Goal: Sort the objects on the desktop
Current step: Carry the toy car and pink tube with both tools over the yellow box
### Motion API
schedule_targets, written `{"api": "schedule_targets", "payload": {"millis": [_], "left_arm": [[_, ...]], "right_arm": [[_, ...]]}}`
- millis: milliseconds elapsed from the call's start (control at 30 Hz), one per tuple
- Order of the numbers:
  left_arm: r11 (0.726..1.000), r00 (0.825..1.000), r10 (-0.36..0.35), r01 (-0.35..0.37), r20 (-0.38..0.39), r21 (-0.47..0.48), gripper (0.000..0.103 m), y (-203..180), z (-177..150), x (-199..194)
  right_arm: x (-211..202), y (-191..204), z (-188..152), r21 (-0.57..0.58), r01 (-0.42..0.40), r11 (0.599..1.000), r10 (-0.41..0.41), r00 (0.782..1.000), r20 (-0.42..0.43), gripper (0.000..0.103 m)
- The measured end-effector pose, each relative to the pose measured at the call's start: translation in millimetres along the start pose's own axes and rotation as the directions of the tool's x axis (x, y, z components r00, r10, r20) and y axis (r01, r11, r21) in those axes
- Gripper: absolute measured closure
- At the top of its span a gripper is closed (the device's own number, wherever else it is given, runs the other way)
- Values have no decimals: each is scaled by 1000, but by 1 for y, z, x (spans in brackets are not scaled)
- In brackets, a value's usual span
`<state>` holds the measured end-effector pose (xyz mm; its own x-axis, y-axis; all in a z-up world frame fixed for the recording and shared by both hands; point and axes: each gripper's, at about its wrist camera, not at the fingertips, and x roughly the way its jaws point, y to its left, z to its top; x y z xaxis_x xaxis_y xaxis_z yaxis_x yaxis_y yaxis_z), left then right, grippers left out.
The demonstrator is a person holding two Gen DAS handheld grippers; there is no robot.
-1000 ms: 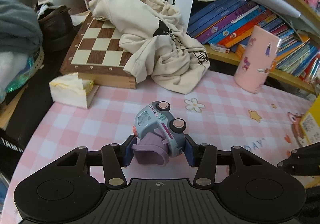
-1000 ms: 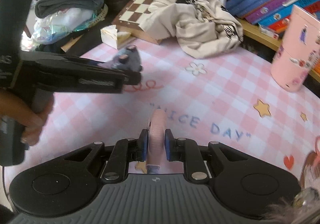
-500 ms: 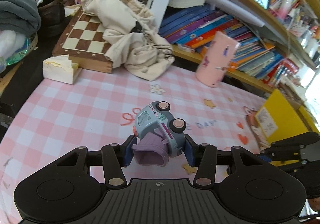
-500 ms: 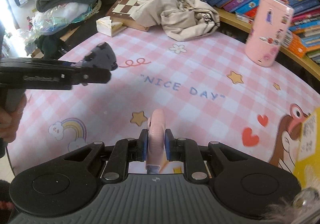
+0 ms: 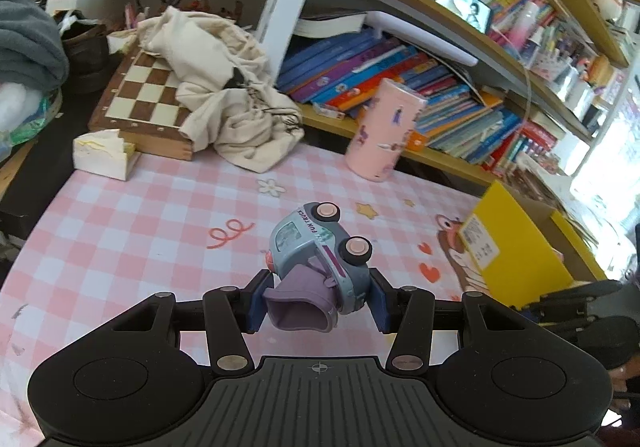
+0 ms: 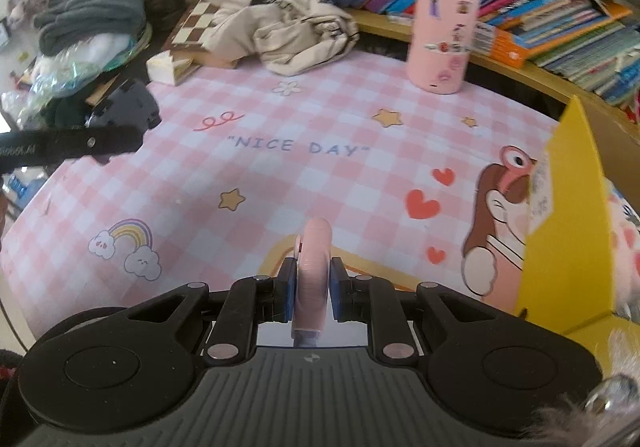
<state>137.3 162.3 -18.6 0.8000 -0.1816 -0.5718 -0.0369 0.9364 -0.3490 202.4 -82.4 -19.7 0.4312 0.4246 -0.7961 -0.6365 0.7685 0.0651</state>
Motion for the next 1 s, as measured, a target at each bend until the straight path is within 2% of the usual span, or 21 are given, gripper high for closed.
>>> {"api": "schedule_targets", "payload": {"millis": [400, 467, 667, 700, 733, 767, 833, 1000], "left_arm": [[994, 994, -103, 104, -43, 41, 55, -25, -6, 9], [993, 993, -108, 111, -50, 51, 55, -31, -7, 10], [993, 993, -104, 107, -52, 58, 55, -45, -12, 10], [993, 994, -102, 104, -48, 52, 55, -46, -13, 10], [994, 994, -98, 100, -46, 45, 55, -48, -14, 10], [995, 994, -94, 95, -48, 38, 55, -49, -15, 11], [996, 995, -86, 88, -57, 28, 55, -52, -17, 14], [997, 995, -67, 69, -77, 24, 55, -61, -24, 16]], "right_arm": [[-23, -14, -18, 71, 56, 996, -58, 998, 19, 90], [-25, -16, -22, 80, 59, 995, -60, 998, 13, 96], [-27, -26, -37, 92, 50, 994, -49, 999, -11, 96], [-26, -28, -39, 94, 46, 995, -45, 999, -15, 95], [-25, -29, -40, 89, 42, 995, -40, 999, -17, 89], [-24, -31, -41, 84, 37, 996, -36, 999, -19, 75], [-19, -33, -40, 74, 43, 996, -41, 999, -27, 64], [6, -33, -31, 58, 22, 998, -18, 998, -53, 61]]}}
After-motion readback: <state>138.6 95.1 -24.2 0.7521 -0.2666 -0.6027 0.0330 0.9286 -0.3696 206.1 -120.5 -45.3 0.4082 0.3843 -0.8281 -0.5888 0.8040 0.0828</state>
